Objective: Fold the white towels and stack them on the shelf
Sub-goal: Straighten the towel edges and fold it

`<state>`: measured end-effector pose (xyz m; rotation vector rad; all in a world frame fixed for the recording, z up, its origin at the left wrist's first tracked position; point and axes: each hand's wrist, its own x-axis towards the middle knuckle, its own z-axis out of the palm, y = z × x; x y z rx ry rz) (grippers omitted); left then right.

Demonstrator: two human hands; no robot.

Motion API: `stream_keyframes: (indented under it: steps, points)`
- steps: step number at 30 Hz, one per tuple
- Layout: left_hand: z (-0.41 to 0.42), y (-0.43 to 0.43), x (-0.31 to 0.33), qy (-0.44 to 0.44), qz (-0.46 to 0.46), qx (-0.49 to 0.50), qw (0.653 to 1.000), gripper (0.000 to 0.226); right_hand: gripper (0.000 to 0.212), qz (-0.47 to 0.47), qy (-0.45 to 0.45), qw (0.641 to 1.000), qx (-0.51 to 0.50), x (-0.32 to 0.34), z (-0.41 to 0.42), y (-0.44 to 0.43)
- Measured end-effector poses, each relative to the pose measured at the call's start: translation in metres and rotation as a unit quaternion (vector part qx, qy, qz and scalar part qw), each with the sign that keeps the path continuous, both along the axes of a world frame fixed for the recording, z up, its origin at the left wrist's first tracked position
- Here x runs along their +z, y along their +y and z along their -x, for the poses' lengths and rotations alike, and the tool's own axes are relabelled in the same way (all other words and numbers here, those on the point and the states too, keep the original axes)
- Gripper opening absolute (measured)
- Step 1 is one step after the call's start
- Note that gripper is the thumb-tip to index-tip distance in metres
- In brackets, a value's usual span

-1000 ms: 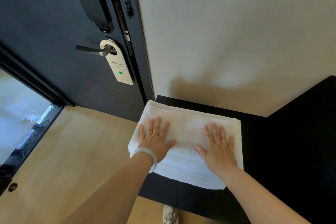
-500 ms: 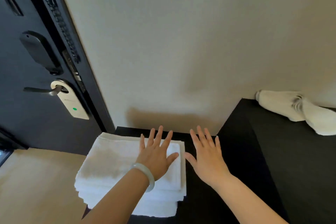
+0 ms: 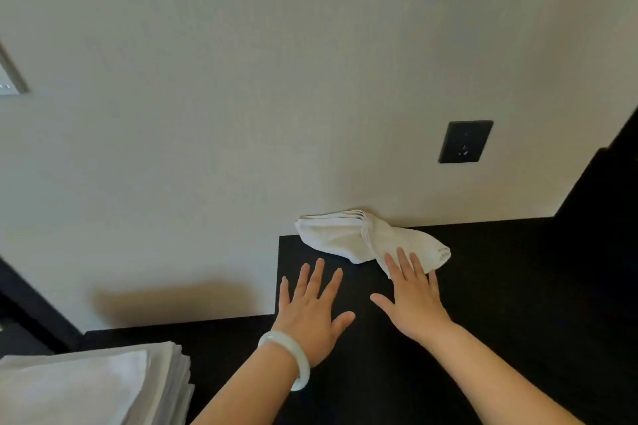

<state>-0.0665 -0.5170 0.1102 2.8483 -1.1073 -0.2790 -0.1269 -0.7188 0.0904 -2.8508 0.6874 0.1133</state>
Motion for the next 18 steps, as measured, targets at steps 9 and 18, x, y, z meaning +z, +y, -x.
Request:
stream_keyframes:
  steps: [9, 18]
  points:
    - [0.028, -0.041, -0.001, 0.099, -0.002, 0.1, 0.99, 0.067, 0.05, 0.028, -0.047, 0.997, 0.053, -0.018, -0.016, -0.045]
    - [0.045, -0.103, 0.006, 0.446, 0.373, 0.36, 0.729, 0.025, 0.015, -0.34, -0.057, 0.938, -0.045, -0.001, 0.024, -0.049]
